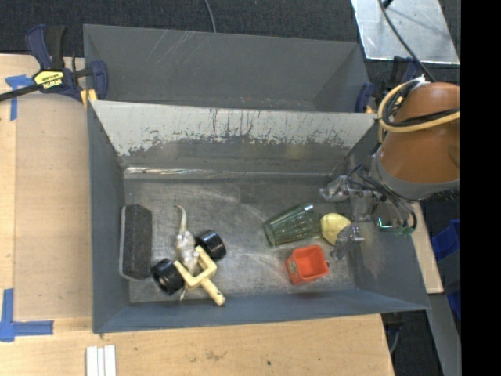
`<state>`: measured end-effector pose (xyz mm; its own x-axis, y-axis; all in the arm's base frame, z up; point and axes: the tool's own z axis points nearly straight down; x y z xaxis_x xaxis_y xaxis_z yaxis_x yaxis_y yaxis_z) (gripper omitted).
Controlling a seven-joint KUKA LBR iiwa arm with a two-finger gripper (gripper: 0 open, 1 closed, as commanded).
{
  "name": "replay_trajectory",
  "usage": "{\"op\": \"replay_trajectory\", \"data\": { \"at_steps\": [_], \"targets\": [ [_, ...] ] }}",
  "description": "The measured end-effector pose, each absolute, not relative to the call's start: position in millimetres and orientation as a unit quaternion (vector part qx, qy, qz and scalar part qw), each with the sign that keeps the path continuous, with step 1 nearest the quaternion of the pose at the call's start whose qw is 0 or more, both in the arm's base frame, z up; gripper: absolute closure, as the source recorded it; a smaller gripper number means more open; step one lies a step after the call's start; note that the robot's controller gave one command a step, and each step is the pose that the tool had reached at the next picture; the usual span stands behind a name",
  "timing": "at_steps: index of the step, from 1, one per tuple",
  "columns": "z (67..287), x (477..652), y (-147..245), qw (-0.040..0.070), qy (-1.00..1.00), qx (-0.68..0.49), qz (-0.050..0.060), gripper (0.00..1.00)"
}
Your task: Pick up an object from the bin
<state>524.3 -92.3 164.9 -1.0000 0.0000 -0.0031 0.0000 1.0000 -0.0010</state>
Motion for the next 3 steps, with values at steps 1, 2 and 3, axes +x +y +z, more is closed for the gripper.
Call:
{"op": "replay_trajectory", "data": {
  "at_steps": [1,2,3],
  "targets": [
    [87.7,546.2,-62.2,0.009,1.000,-0.011,-0.004,1.00],
    [87.7,546.2,-62.2,0.009,1.000,-0.011,-0.004,1.00],
    [90.7,542.5,-63.7,0.010,1.000,-0.010,-0.002,1.00]
  ]
}}
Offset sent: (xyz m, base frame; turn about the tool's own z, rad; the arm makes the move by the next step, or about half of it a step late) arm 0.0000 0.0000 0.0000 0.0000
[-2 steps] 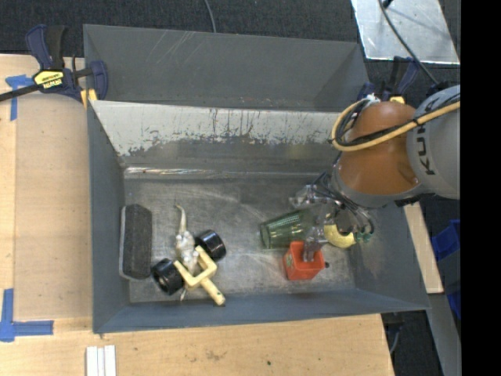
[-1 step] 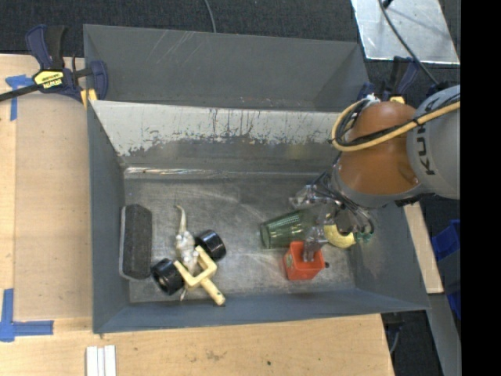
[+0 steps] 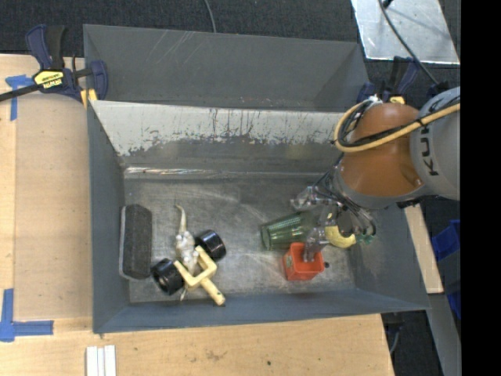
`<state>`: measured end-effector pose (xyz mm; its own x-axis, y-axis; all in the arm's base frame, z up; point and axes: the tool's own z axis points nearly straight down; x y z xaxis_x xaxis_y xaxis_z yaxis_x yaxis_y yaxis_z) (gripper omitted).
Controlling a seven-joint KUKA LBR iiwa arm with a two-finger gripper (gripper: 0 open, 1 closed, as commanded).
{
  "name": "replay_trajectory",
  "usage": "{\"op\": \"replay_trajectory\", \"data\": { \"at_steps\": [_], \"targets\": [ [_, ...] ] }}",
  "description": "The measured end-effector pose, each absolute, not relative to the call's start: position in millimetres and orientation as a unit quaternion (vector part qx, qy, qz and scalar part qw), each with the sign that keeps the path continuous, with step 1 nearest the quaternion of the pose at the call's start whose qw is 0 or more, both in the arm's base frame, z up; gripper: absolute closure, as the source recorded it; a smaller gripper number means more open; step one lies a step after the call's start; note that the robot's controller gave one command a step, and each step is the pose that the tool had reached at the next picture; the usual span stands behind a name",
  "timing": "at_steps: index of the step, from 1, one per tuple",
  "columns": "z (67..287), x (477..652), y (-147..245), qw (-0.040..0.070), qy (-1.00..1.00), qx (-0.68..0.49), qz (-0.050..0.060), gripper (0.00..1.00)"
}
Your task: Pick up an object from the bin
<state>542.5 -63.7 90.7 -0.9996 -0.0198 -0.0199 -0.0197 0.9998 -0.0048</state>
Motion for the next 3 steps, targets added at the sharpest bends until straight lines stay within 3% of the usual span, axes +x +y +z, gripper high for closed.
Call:
{"op": "replay_trajectory", "data": {
  "at_steps": [1,2,3],
  "targets": [
    [99,529.9,-54,0.008,0.999,-0.031,-0.003,1.00],
    [128,534.0,-40,0.001,0.999,-0.042,0.000,1.00],
    [247,519.5,-51,0.001,0.998,-0.057,0.000,1.00]
  ]
}}
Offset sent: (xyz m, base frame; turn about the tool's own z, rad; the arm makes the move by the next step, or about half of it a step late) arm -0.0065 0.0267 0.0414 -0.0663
